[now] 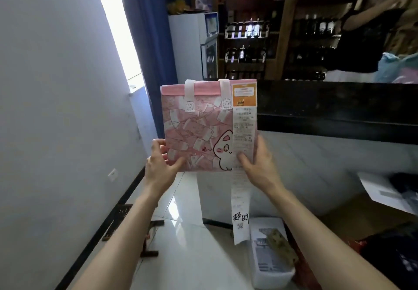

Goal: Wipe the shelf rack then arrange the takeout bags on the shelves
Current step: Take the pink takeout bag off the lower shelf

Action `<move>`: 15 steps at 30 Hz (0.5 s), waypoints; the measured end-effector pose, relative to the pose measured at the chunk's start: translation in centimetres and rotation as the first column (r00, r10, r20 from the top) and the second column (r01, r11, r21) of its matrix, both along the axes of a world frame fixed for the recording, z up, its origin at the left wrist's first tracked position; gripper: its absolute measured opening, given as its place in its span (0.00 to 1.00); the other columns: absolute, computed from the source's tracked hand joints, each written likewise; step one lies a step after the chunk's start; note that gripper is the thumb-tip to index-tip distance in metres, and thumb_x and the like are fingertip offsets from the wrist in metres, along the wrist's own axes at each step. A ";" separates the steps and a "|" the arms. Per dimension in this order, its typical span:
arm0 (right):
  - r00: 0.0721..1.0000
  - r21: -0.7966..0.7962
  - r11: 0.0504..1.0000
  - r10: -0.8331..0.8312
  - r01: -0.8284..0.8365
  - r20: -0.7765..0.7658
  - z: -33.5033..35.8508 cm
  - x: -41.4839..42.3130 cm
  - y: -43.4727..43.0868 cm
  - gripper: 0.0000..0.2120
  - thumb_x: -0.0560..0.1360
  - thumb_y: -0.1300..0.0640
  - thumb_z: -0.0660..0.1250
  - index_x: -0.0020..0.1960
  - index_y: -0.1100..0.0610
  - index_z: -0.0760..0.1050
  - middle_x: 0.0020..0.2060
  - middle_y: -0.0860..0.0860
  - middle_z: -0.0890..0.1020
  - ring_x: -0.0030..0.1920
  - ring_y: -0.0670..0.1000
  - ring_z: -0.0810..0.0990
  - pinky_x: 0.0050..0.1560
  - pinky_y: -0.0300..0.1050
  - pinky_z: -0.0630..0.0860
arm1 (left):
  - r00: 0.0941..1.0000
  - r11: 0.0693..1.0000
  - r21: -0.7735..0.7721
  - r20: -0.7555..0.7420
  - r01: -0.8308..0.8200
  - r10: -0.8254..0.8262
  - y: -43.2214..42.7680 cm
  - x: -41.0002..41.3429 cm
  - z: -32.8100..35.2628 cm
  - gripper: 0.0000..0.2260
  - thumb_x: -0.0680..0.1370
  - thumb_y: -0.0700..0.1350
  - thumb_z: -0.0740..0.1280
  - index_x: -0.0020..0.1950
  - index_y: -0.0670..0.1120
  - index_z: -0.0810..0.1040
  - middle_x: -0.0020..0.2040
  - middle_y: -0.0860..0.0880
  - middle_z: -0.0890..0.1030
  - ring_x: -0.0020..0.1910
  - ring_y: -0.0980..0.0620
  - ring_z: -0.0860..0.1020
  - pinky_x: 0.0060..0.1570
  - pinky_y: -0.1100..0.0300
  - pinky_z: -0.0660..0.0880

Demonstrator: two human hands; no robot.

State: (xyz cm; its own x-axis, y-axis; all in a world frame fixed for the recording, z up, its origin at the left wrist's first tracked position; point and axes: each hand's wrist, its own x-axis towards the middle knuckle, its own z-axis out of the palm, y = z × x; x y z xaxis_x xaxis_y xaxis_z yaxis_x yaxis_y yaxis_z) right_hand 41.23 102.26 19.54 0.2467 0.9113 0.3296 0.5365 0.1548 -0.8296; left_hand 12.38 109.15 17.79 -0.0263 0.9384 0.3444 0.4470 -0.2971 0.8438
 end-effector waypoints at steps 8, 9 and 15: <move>0.980 0.124 0.973 -0.198 0.195 0.012 5.7 0.0 15.1 0.27 0.81 0.53 0.71 0.75 0.50 0.64 0.65 0.49 0.82 0.63 0.52 0.83 0.61 0.56 0.84 | 0.987 0.981 0.113 0.007 0.157 -0.159 19.6 1.4 6.7 0.29 0.72 0.59 0.80 0.64 0.56 0.67 0.55 0.60 0.84 0.48 0.60 0.87 0.46 0.55 0.87; 0.975 0.138 0.966 -0.220 0.216 0.014 6.3 0.2 16.7 0.27 0.81 0.53 0.71 0.76 0.49 0.64 0.65 0.49 0.82 0.63 0.53 0.83 0.61 0.55 0.84 | 0.985 0.978 0.124 0.011 0.168 -0.171 21.4 1.9 7.3 0.28 0.73 0.57 0.81 0.63 0.56 0.67 0.55 0.60 0.84 0.49 0.61 0.87 0.45 0.57 0.87; 0.963 0.159 0.951 -0.270 0.267 -0.004 7.4 1.4 25.5 0.28 0.81 0.55 0.71 0.76 0.48 0.62 0.68 0.49 0.79 0.67 0.50 0.81 0.60 0.47 0.84 | 0.981 0.973 0.137 0.036 0.186 -0.193 30.6 4.6 8.5 0.25 0.75 0.48 0.81 0.62 0.57 0.67 0.56 0.57 0.84 0.49 0.62 0.87 0.45 0.64 0.86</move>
State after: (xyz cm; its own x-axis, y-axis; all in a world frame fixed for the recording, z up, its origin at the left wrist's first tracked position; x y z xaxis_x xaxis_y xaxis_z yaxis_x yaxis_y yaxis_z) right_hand 42.62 127.80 26.98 0.4679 0.7490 0.4691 0.5902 0.1302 -0.7967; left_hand 17.00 139.74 26.24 0.1277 0.8740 0.4688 0.3314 -0.4831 0.8104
